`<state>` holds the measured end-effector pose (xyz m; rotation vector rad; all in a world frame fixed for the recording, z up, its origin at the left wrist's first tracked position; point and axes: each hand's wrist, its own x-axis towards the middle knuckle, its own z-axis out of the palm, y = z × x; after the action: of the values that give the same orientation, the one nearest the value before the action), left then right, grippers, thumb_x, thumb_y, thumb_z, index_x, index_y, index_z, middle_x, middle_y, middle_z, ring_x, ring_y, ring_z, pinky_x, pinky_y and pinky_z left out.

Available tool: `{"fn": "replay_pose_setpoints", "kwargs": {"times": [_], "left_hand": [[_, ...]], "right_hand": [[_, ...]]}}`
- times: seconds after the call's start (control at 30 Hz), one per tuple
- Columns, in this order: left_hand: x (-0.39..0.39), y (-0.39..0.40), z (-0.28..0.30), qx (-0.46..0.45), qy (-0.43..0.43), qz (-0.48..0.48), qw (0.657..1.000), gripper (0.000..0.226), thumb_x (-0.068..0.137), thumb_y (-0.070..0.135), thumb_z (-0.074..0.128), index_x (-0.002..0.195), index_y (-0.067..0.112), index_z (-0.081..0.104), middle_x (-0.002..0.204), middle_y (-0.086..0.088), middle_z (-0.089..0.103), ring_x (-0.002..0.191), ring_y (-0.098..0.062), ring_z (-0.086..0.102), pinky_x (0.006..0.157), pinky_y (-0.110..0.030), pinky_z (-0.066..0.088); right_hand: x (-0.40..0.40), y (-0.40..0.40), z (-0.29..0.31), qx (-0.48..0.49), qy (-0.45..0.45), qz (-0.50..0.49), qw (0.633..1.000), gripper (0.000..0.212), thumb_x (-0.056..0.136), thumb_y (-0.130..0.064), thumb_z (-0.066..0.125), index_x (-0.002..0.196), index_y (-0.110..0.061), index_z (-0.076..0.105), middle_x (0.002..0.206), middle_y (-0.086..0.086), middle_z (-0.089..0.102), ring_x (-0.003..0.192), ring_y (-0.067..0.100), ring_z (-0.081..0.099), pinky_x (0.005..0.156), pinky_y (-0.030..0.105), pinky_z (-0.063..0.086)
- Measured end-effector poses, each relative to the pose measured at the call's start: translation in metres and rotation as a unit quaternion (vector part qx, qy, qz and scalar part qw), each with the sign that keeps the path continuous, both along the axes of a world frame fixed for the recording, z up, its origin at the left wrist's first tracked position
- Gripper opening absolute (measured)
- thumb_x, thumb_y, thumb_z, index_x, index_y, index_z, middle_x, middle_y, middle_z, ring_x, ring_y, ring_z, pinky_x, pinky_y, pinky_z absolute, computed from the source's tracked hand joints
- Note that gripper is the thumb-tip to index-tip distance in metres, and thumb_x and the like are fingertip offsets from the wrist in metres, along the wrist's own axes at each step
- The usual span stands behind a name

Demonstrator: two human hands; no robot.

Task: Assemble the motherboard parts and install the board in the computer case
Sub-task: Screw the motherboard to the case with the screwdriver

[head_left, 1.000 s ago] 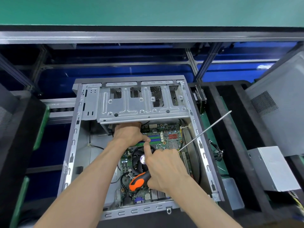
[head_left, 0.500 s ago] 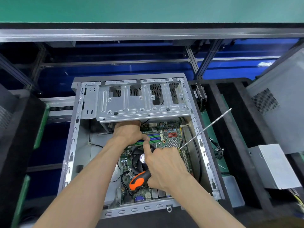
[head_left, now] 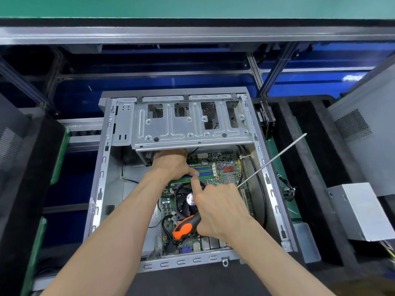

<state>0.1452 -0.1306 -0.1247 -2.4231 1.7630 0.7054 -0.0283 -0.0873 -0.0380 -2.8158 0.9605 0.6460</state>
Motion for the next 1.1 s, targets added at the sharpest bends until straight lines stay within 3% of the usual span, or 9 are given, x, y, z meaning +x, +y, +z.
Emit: {"fn": "replay_pose_setpoints", "kwargs": {"times": [0.07,0.17,0.47,0.57,0.7,0.93,1.1], "left_hand": [[0.0002,-0.0005,-0.0016,-0.004,-0.002,-0.004,1.0,0.066,0.065,0.075,0.072,0.098,0.02,0.063,0.09,0.004,0.058,0.086,-0.022,0.053,0.072,-0.032,0.041],[0.0,-0.0005,-0.0036,-0.008,0.002,0.0,1.0,0.068,0.065,0.076,0.072,0.102,0.02,0.064,0.096,0.003,0.064,0.09,-0.023,0.057,0.072,-0.031,0.04],[-0.0004,0.0,-0.0012,0.013,0.013,0.01,1.0,0.061,0.066,0.076,0.072,0.091,0.023,0.056,0.075,0.008,0.053,0.08,-0.02,0.052,0.072,-0.032,0.041],[-0.0005,-0.0001,-0.0013,0.02,0.015,0.009,1.0,0.06,0.067,0.076,0.071,0.093,0.024,0.056,0.08,0.007,0.056,0.081,-0.021,0.053,0.073,-0.032,0.041],[-0.0007,0.0005,-0.0023,-0.002,0.005,0.013,1.0,0.061,0.064,0.076,0.073,0.094,0.024,0.059,0.086,0.006,0.058,0.082,-0.02,0.052,0.071,-0.031,0.041],[-0.0013,0.0018,-0.0018,-0.005,0.008,0.015,1.0,0.06,0.065,0.075,0.073,0.09,0.022,0.06,0.072,0.01,0.053,0.078,-0.02,0.055,0.068,-0.029,0.042],[-0.001,0.0014,-0.0042,-0.026,0.006,0.017,0.999,0.067,0.064,0.075,0.073,0.102,0.021,0.064,0.09,0.005,0.059,0.095,-0.024,0.06,0.072,-0.03,0.041]], "right_hand": [[0.0005,0.0002,0.0007,-0.003,0.0,-0.002,1.0,0.098,0.065,-0.034,0.066,0.15,-0.003,0.03,0.057,-0.004,0.026,0.048,0.024,0.037,0.048,0.029,0.009],[0.001,-0.0001,0.0,-0.003,-0.007,0.002,1.0,0.099,0.063,-0.03,0.064,0.15,-0.001,0.028,0.056,-0.002,0.022,0.05,0.024,0.032,0.048,0.029,0.009],[0.0011,-0.0003,-0.0027,0.009,-0.02,-0.011,1.0,0.097,0.062,-0.028,0.065,0.149,-0.002,0.03,0.056,-0.003,0.024,0.045,0.019,0.022,0.048,0.027,0.011],[0.0006,-0.0004,-0.0021,0.01,-0.016,-0.01,1.0,0.095,0.062,-0.027,0.065,0.147,-0.001,0.033,0.055,-0.002,0.024,0.044,0.019,0.022,0.048,0.027,0.012],[-0.0001,0.0,-0.0032,0.011,-0.021,-0.009,1.0,0.096,0.063,-0.026,0.066,0.149,-0.001,0.03,0.056,-0.002,0.024,0.047,0.022,0.029,0.048,0.028,0.012],[-0.0013,0.0012,-0.0025,0.004,-0.023,-0.008,1.0,0.098,0.067,-0.026,0.067,0.151,-0.002,0.024,0.058,-0.001,0.026,0.051,0.024,0.033,0.048,0.028,0.012],[-0.0012,0.0018,-0.0002,-0.014,-0.021,-0.007,1.0,0.099,0.064,-0.025,0.067,0.151,-0.001,0.025,0.063,0.0,0.034,0.056,0.027,0.049,0.048,0.028,0.012]]}}
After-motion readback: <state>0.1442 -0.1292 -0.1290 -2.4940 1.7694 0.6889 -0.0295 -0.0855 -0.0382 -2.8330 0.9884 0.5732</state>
